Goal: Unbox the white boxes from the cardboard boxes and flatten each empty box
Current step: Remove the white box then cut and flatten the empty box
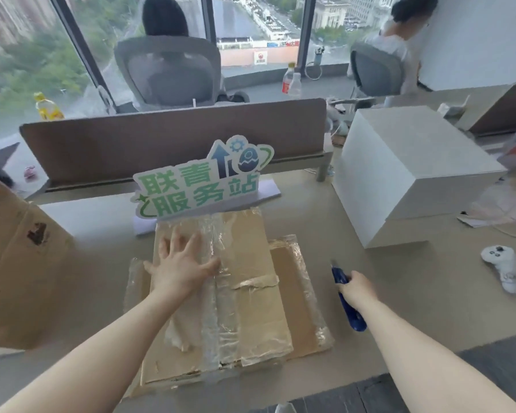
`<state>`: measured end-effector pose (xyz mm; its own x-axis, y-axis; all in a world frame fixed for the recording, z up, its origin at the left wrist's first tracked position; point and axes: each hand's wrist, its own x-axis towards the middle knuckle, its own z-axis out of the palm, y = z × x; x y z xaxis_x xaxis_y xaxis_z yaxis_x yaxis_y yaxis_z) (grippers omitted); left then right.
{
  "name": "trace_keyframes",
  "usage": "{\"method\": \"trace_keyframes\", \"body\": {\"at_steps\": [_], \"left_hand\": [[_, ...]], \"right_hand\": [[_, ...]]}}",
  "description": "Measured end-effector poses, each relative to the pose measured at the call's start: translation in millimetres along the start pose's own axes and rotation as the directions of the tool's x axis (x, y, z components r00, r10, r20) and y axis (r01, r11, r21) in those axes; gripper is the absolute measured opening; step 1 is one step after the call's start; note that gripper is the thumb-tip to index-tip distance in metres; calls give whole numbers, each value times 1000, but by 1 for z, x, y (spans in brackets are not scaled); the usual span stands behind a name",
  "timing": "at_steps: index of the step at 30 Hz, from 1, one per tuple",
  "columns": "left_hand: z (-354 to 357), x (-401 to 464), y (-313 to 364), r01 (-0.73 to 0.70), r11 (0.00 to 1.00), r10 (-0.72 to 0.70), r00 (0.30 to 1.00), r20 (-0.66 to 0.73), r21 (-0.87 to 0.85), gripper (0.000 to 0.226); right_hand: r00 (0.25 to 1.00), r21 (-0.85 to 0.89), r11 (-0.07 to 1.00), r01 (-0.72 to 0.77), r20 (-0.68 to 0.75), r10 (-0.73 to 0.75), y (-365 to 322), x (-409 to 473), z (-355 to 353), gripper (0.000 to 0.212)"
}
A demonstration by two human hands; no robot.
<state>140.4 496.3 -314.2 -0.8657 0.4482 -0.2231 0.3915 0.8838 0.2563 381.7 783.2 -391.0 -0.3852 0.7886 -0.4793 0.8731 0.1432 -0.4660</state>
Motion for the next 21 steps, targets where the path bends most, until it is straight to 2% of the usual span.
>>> {"method": "trace_keyframes", "body": {"at_steps": [6,11,13,15,16,18,21], "left_hand": [[3,-2,6,97,995,-97,995,-1,34,75],[6,-8,11,115,993,-114,993,-17,38,71],[5,-8,13,117,993,-116,993,-21,33,70],[4,-7,14,116,993,-115,993,-26,30,69],[2,-7,14,116,993,-116,993,-25,24,70],[-1,-4,14,112,994,-112,993,-31,12,68],[-7,10,10,92,996,-91,995,-45,19,59]], "right_hand": [[999,-17,1000,-11,33,12,13,42,6,26],[1000,-20,1000,4,16,-4,21,58,6,22],[999,-42,999,-29,-22,28,20,56,5,24],[990,-164,986,-37,-142,13,13,49,3,29],[977,-199,980,-8,-212,-35,5,43,2,30],[944,-128,983,133,-287,-165,-23,28,3,29],[866,55,887,458,-253,-431,-88,-6,12,22]]}}
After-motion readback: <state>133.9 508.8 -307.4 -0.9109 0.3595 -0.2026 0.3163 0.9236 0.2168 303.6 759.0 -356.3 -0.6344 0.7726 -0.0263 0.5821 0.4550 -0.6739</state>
